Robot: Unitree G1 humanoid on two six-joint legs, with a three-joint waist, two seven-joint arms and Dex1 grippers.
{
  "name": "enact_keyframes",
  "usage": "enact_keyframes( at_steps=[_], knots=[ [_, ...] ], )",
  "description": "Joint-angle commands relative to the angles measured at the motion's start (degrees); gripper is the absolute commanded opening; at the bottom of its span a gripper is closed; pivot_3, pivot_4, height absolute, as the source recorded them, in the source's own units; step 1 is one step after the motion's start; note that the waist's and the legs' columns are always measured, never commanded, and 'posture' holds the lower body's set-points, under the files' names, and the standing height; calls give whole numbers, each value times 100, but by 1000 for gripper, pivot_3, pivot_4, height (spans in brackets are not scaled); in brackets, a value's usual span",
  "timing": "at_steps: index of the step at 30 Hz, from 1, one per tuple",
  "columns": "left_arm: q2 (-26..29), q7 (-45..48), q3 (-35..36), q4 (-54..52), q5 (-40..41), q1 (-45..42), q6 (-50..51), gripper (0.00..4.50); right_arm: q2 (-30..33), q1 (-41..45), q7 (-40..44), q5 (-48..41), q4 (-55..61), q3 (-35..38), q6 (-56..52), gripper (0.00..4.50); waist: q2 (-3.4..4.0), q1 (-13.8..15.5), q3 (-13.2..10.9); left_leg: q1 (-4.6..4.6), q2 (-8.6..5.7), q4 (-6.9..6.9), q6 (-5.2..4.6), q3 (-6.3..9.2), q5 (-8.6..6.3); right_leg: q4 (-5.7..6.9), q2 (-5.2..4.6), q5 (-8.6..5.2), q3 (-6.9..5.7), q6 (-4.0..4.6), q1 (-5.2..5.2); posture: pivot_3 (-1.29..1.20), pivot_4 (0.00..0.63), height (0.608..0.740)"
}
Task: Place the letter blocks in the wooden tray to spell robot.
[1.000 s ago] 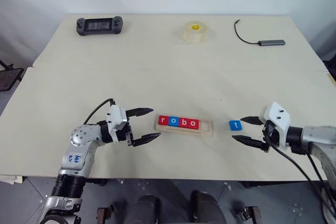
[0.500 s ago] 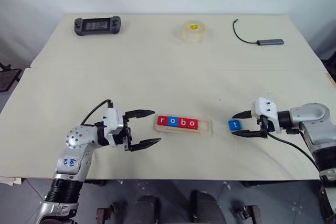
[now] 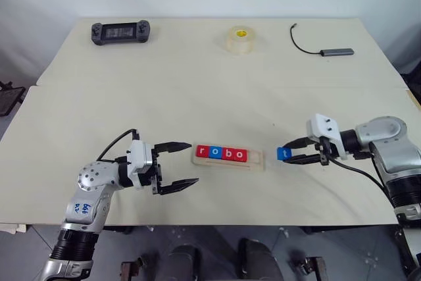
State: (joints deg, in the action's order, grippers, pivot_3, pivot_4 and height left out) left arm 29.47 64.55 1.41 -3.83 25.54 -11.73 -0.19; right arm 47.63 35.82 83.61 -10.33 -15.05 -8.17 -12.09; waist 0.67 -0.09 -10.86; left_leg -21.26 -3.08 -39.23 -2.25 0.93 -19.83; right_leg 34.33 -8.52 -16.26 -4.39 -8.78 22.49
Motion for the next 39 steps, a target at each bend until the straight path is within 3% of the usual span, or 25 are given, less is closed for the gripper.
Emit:
enact_keyframes(
  at_steps=[1, 15, 24, 30, 33, 39],
  knots=[
    [-40, -91, 50, -141, 38, 9, -92, 4500, -217, 124, -246, 35, 492, -177, -419, 1453, 0, 4, 0, 0, 0, 0, 1, 0, 0, 1, 0, 0, -1, 0, 0, 0, 150, 740],
    [-16, -237, 74, -240, 31, 117, -100, 4500, -581, 302, -597, 270, 499, -624, -804, 1453, 0, 4, 0, -5, -9, 2, 0, 3, 0, 1, -2, 0, -2, 0, 4, 0, 150, 740],
    [-11, -301, 64, -239, 34, 130, -127, 4500, -474, 194, -547, 12, 692, -424, -949, 4427, 0, 7, 0, -5, -9, 2, 0, 3, 0, 1, -2, 0, -2, 0, 5, 0, 150, 740],
    [-5, -283, 65, -185, 31, 121, -155, 4500, -176, 82, -552, -185, 772, -99, -1053, 4427, 0, 15, 0, -5, -8, 2, 0, 3, 0, 0, -2, 0, -2, 0, 3, 0, 150, 740],
    [-19, -278, 42, -138, 18, 86, -166, 4500, -127, 37, -651, -104, 643, -39, -945, 3838, 0, 8, 0, -5, -7, 3, 0, 3, 0, 0, -1, 0, -2, 0, 4, 0, 150, 740],
    [-42, -266, 4, -81, 5, 3, -183, 4500, -285, 15, -717, -31, 364, -116, -428, 1825, 0, 5, 0, -5, -7, 3, 0, 1, 0, 1, -1, 0, -2, 0, 4, 0, 150, 740]
  ],
)
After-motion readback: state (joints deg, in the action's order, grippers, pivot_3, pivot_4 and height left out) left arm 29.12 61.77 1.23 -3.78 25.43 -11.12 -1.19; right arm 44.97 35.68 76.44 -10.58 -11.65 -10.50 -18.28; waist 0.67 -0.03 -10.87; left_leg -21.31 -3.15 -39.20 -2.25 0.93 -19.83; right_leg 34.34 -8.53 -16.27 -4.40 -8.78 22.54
